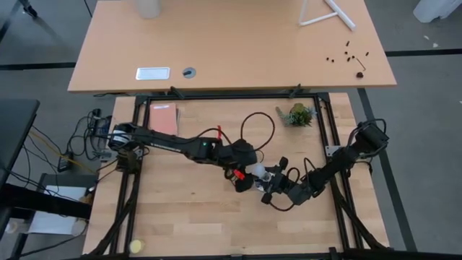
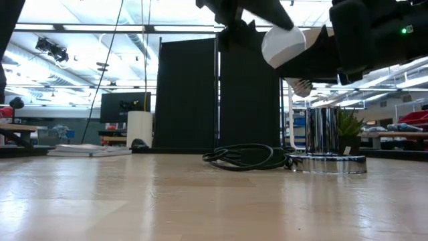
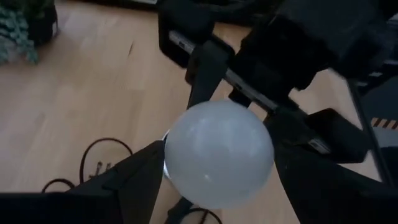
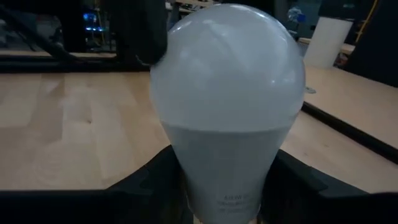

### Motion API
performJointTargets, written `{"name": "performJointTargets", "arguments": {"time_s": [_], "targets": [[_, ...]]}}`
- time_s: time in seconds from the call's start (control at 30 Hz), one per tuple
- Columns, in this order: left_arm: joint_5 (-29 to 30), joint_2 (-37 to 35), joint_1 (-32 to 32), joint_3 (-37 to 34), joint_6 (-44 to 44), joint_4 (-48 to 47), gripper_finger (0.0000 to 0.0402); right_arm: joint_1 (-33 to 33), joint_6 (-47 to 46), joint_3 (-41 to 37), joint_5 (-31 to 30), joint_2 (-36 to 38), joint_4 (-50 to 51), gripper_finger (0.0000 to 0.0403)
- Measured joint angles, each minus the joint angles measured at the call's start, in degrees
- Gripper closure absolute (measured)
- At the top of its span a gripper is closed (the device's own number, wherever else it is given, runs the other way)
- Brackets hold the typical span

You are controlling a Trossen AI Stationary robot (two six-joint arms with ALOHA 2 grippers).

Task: Screw lightbulb
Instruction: Insert the lightbulb into the lamp

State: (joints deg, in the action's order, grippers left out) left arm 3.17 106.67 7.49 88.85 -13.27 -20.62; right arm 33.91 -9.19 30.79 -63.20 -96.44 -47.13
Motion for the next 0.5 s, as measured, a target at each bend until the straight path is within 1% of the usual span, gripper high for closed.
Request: {"name": "performJointTargets", "arguments": {"time_s": [0.1, 0.17, 0.3, 0.37, 0.43, 0.5], "targets": [[0.0, 0.6, 0.2, 0.0, 2.4, 1.7, 0.0096, 1.0, -1.6, -0.4, -0.9, 0.0, -0.7, 0.0206], [0.0, 0.7, 0.7, 0.0, 2.9, 3.4, 0.0096, 2.5, -3.9, -1.1, -3.1, 0.1, -1.2, 0.0206], [0.5, 0.7, 1.6, -0.1, 7.1, 5.8, 0.0096, 5.2, -8.2, -2.8, -5.4, 0.0, -0.9, 0.0206], [0.6, 0.7, 1.6, -0.1, 7.8, 7.3, 0.0096, 6.2, -10.2, -4.0, -6.2, 0.0, -0.9, 0.0206], [0.7, 0.7, 1.6, -0.1, 8.6, 8.4, 0.0096, 7.0, -11.2, -5.0, -8.6, 0.0, -1.0, 0.0206], [0.8, 0.7, 1.5, -0.1, 8.5, 8.5, 0.0096, 6.9, -13.2, -6.0, -8.9, 0.1, -1.4, 0.0206]]}}
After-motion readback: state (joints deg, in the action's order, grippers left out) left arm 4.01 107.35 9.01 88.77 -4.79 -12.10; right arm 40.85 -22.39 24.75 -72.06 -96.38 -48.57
